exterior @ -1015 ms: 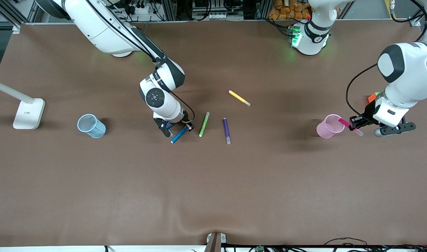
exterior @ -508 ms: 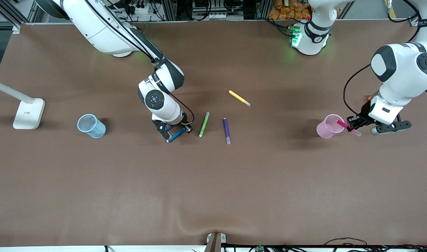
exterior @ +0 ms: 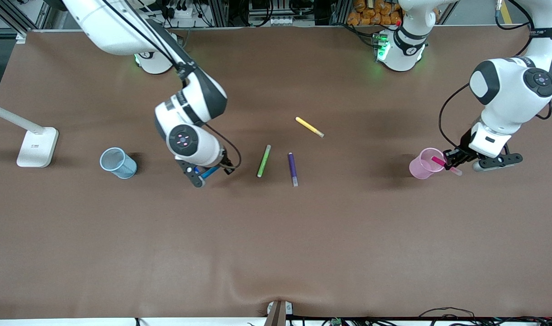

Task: Place pink and blue markers in matching cups
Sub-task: 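Lower the pink marker into the pink cup while the right gripper carries blue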

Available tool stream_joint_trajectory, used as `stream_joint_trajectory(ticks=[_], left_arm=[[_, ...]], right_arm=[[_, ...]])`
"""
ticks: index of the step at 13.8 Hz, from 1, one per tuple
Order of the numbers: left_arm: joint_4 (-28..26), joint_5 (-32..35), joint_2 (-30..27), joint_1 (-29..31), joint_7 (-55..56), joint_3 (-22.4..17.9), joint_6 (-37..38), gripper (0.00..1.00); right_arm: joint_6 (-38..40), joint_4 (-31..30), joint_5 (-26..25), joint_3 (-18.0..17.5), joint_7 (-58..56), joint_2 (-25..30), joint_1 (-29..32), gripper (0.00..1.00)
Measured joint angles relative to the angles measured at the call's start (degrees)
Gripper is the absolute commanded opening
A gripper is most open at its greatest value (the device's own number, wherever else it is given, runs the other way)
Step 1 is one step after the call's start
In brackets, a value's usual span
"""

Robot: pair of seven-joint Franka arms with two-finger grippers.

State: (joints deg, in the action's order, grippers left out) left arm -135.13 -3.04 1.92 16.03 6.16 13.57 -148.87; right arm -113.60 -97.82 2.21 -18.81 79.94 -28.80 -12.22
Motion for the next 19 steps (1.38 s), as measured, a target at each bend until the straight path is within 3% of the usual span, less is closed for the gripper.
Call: stream_joint_trajectory(ticks=[2,4,10,11,12,13,14,19], left_arm=[[-1.5,0.0,0.0,0.4,0.0,0.0,-1.7,0.00],[-3.6,0.0,0.0,0.7,0.0,0.0,-5.4,0.00],[-8.5,0.0,0.2,0.7,0.0,0.0,-12.2,0.01],[-8.5,0.0,0.4,0.7,0.0,0.0,-12.2,0.22],[-8.6,0.0,0.7,0.6,0.0,0.1,-12.2,0.36],[-8.6,0.0,1.1,0.6,0.0,0.1,-12.2,0.84],[-8.6,0.0,1.5,0.6,0.0,0.1,-12.3,1.00],[-7.8,0.0,1.9,0.5,0.0,1.3,-11.8,1.00]], right_arm=[[7.0,1.0,3.9,0.9,-6.3,1.8,2.6,0.00],[14.4,2.3,7.1,4.3,-13.0,4.0,3.8,0.00],[33.1,4.1,15.4,19.2,-35.3,8.6,5.6,0.00],[35.6,4.1,16.0,21.8,-38.4,8.6,5.7,0.00],[37.4,3.9,16.2,24.2,-41.1,8.6,5.8,0.00],[38.7,3.5,16.5,26.1,-43.0,8.5,5.8,0.00],[39.8,3.3,16.6,27.5,-44.3,8.4,5.8,0.00],[40.9,0.7,18.3,34.0,-53.3,7.0,5.8,0.00]])
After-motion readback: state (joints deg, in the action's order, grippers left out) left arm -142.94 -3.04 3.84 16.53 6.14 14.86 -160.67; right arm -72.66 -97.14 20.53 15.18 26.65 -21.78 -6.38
